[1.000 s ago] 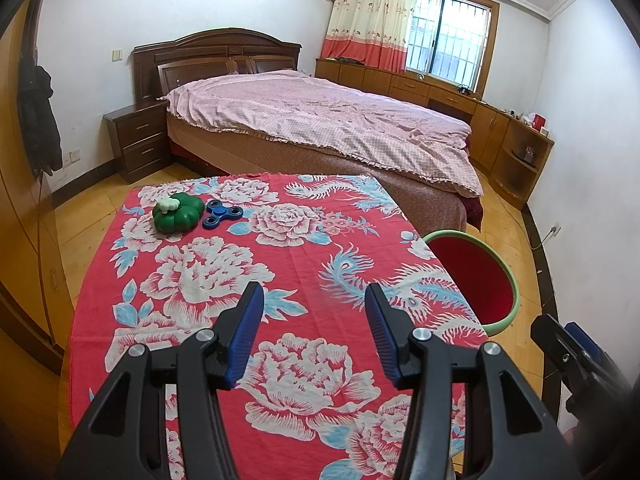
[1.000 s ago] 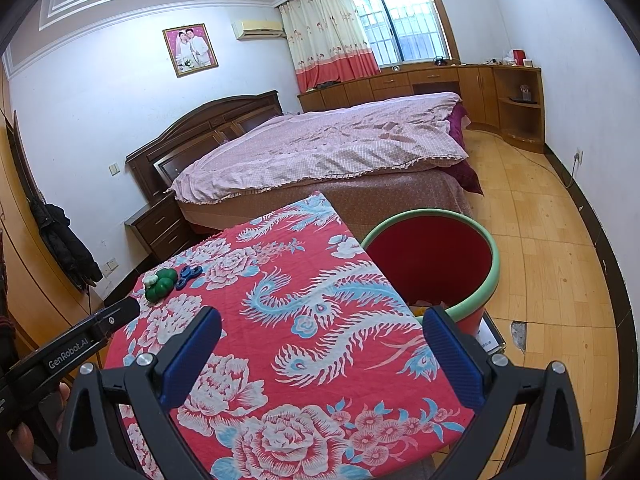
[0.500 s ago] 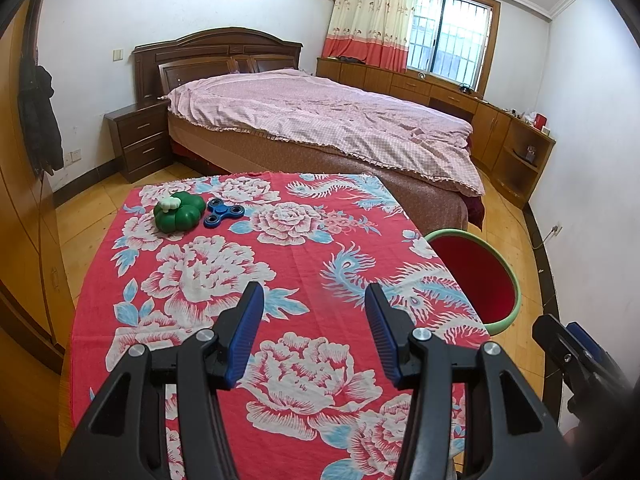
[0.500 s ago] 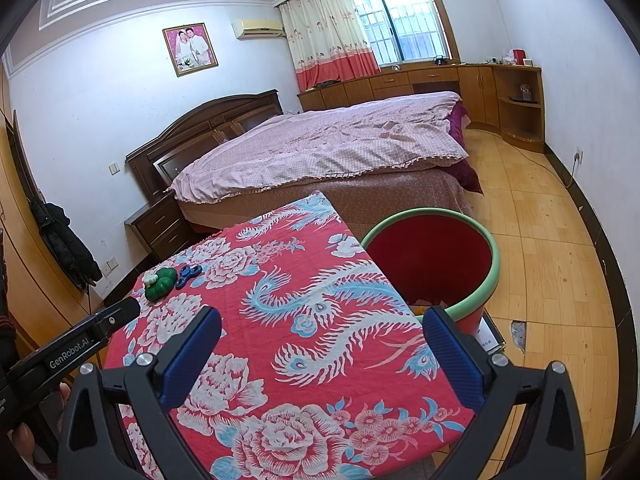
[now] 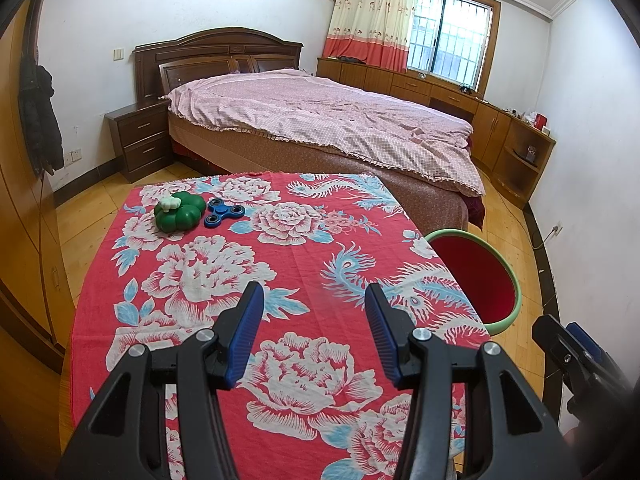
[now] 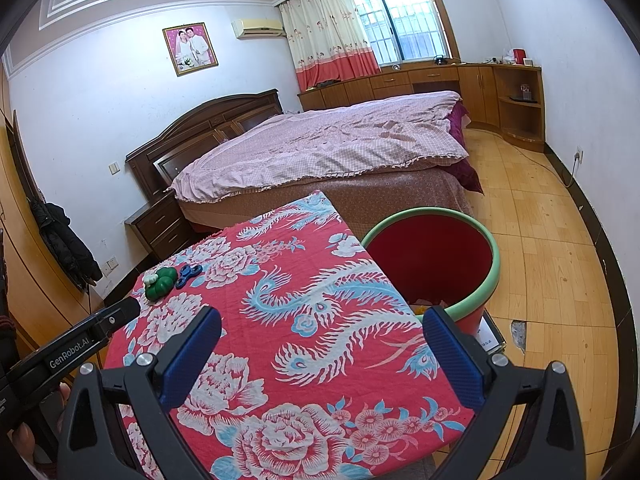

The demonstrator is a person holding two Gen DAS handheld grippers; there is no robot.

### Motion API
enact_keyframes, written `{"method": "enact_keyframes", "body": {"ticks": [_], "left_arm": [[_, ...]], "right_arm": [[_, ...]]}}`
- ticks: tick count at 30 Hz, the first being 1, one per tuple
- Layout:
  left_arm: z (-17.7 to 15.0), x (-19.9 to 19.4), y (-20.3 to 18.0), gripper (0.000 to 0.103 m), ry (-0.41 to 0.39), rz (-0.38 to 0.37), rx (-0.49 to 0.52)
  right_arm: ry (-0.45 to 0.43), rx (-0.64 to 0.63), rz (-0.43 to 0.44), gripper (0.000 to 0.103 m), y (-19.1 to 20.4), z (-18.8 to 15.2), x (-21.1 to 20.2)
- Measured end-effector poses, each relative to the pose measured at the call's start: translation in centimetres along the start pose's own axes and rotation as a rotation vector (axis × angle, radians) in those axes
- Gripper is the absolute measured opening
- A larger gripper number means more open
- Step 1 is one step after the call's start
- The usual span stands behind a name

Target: Collect trash

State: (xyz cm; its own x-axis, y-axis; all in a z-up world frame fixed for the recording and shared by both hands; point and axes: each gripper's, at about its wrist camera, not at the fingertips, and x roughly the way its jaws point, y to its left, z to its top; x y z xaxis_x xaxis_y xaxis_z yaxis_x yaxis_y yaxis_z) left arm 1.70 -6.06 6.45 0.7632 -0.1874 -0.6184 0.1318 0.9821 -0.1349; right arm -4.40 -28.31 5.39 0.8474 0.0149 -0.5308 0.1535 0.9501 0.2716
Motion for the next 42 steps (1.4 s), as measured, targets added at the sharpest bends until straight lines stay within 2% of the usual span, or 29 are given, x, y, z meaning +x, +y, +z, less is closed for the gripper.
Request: {"method": "enact_keyframes", "body": {"ticks": [34, 42], "left_arm": [[0.1, 0.0, -0.1, 0.053, 0.002, 0.001, 0.002], [-0.4, 0.0, 1.1, 0.053, 0.007, 0.011, -0.011]], "right_arm": [[0.002, 0.002, -0.001, 0.103, 0.0, 0.1, -0.1], [0.003, -0.001, -0.002, 0.103, 0.0, -0.1, -0.1]]}}
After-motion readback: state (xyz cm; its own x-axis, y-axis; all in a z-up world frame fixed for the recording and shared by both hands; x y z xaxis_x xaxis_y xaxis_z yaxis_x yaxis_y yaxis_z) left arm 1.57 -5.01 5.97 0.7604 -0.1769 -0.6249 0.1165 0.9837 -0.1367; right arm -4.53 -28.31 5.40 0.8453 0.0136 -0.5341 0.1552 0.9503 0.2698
